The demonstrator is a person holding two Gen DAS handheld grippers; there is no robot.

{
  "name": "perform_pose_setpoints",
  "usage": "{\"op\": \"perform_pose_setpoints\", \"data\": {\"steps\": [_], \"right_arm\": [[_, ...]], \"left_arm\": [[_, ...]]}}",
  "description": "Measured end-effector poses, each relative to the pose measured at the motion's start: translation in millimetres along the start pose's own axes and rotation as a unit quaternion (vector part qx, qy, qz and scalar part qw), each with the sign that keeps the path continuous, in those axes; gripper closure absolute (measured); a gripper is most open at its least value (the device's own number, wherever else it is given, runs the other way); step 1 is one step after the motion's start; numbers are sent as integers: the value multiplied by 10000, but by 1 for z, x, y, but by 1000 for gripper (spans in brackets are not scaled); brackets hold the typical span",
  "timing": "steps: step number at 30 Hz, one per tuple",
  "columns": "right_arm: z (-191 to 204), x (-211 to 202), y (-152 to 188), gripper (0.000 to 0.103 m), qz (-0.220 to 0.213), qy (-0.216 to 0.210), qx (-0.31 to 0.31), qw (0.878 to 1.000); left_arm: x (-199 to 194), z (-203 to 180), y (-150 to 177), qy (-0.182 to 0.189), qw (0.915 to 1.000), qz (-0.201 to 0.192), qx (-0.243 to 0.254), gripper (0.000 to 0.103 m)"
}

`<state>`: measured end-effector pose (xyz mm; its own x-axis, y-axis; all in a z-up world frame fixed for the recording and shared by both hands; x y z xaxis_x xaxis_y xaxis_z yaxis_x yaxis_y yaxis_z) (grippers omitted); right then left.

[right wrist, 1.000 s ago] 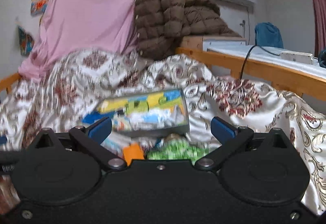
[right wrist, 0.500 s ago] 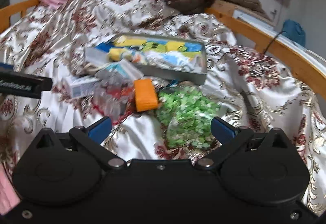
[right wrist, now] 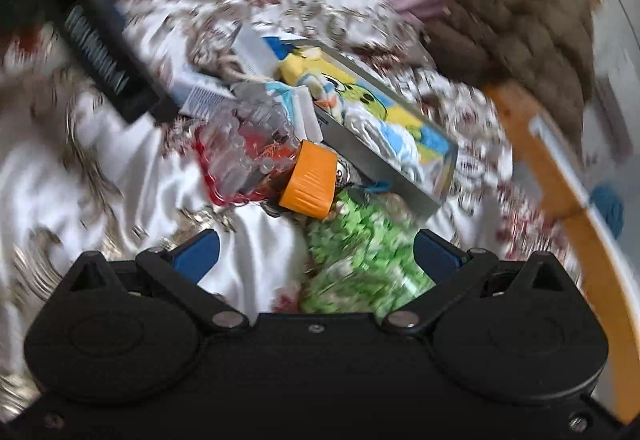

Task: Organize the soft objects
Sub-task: 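Move both tools toward the red tube rack and green candy bag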

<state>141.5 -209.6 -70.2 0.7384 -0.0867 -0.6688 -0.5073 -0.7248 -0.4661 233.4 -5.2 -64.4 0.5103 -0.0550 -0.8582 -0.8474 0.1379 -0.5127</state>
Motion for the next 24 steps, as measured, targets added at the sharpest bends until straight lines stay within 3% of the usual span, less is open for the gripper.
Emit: {"op": "perform_pose_setpoints", "data": {"steps": [6,10,12,14,16,19,24], "right_arm": [[6,14,-11,1,-257,391,-805,9957],[7,25,-17,1,-346,730,-1200,9895],[9,28,-21,1,-368,718,-1300,9882],[10,32,-25,3,-418,777,-1418,9859],[11,38,-28,5,-447,813,-1523,9840],[10,45,-32,14,-442,842,-1612,9823],[7,58,-32,22,-350,831,-1626,9826]], "left_arm": [[7,8,-27,2,9985,-409,366,1],[2,6,-42,-85,9921,-905,861,1],[-1,0,-46,-335,9828,-1161,1397,1],[-1,-8,-46,-730,9650,-1411,2085,2],[3,-11,-44,-888,9517,-1502,2528,5],[12,-10,-44,-919,9438,-1450,2824,9],[20,-8,-45,-1295,9156,-1603,3454,12]]}}
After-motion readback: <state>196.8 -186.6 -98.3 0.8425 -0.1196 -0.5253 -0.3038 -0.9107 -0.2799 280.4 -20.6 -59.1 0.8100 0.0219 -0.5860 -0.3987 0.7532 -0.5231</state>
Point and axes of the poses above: each gripper's, at about its wrist camera, not at the fingertips, and x roughly the way its jaws point, z to its left, y to its underside, the point moved 7 cm from there along x, roughly the way its jaws point, and after that the axes turned 14 degrees about z, right-handed, at the moved point
